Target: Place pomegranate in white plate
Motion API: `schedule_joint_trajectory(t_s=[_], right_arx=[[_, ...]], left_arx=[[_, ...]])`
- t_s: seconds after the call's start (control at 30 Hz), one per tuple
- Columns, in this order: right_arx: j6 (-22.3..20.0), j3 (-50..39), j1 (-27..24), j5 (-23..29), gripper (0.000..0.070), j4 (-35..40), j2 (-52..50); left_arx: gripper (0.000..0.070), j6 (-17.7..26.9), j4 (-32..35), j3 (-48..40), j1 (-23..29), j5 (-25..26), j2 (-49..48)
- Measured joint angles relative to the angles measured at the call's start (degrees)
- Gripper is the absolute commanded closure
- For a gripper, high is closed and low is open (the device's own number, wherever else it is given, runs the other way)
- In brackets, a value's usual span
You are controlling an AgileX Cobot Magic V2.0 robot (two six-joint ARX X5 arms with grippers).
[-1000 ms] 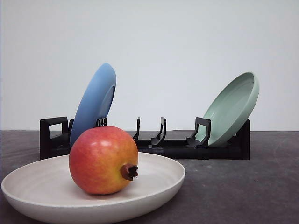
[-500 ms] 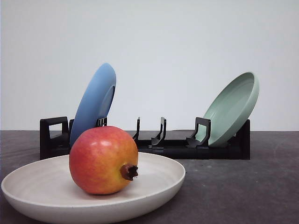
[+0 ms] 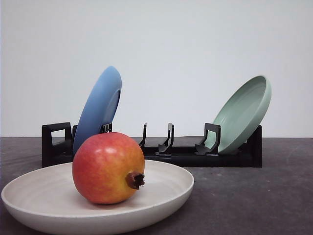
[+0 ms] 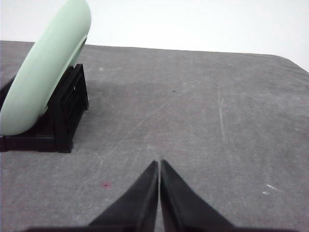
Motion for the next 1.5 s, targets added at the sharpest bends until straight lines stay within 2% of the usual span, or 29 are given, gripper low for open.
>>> schedule_joint_trajectory(t_s=[1.5], right_arx=[[0.0,0.0,0.0,0.0,0.07,0.0,0.0]], left_arx=[[0.07,0.0,0.0,0.0,0.0,0.0,0.0]])
